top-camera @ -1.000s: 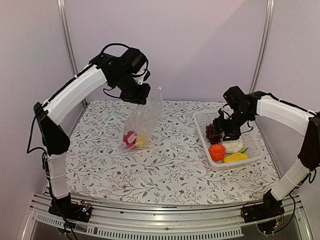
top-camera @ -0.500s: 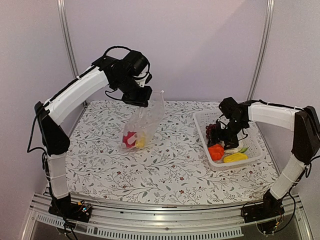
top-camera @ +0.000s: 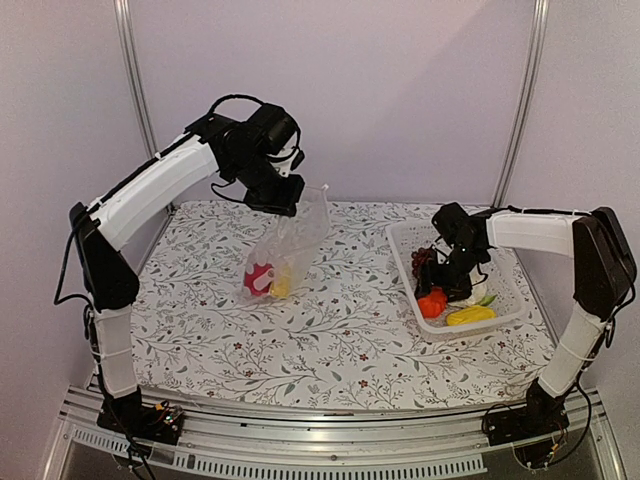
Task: Place the food in the zip-top bag and seal the zipper
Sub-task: Pick up the fake vegetable from the bin, then place the fake vegetable in the zipper food storage bag.
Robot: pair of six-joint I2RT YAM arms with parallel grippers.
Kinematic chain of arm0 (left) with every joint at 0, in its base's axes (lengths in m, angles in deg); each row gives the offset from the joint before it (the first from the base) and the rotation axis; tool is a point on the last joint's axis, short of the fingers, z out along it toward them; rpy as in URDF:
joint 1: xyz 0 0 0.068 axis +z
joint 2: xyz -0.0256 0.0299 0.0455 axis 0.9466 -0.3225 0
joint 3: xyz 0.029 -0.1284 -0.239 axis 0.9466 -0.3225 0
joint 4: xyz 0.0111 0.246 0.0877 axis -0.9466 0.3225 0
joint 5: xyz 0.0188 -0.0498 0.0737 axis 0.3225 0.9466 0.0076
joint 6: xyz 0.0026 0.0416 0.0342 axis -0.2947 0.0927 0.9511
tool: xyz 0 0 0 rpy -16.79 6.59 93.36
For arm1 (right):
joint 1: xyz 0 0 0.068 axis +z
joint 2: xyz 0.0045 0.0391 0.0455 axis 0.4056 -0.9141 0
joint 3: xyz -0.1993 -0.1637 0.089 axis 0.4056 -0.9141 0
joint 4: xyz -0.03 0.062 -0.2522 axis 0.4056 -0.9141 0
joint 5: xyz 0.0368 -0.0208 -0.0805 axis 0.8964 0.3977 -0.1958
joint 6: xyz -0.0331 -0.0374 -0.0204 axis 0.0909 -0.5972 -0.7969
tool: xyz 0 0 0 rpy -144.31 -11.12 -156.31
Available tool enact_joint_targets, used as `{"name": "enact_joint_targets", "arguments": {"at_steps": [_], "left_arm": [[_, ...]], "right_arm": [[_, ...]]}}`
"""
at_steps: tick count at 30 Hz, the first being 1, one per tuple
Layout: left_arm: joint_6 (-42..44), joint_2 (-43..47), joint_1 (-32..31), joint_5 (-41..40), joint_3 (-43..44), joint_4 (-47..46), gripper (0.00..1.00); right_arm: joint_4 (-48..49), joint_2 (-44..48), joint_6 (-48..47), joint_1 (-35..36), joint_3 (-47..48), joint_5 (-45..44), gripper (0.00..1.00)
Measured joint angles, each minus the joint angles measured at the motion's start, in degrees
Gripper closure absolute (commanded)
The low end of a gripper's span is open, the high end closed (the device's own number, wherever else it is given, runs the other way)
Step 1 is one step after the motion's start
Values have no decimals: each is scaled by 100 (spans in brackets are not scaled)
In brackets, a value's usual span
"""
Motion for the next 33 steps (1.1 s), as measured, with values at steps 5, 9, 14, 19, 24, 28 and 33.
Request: {"name": "enact_joint_targets", "arguments": {"at_steps": [5,9,14,19,24,28,33], "left_arm": [[0,0,0,31,0,-11,100],[0,0,0,98,0,-57,100],[-31,0,0,214,-2,-160,100],[-83,-2,-17,455,17,-289,100],[-181,-2,-52,743,131,-444,100],[-247,-2,-94,984,136,-581,100],[-282,-2,-127,1202,129,-737,100]], "right_arm": [[-79,164,2,0,46,-199,38],[-374,682,-4,0,452,-302,42],[-254,1508,-24,214,1344,-37,45],[179,1628,-15,800,2232,514,46],[883,1360,131,1209,2621,1060,46],[1375,973,229,1342,2857,1432,45],[1899,538,313,1432,2920,1716,38]]}}
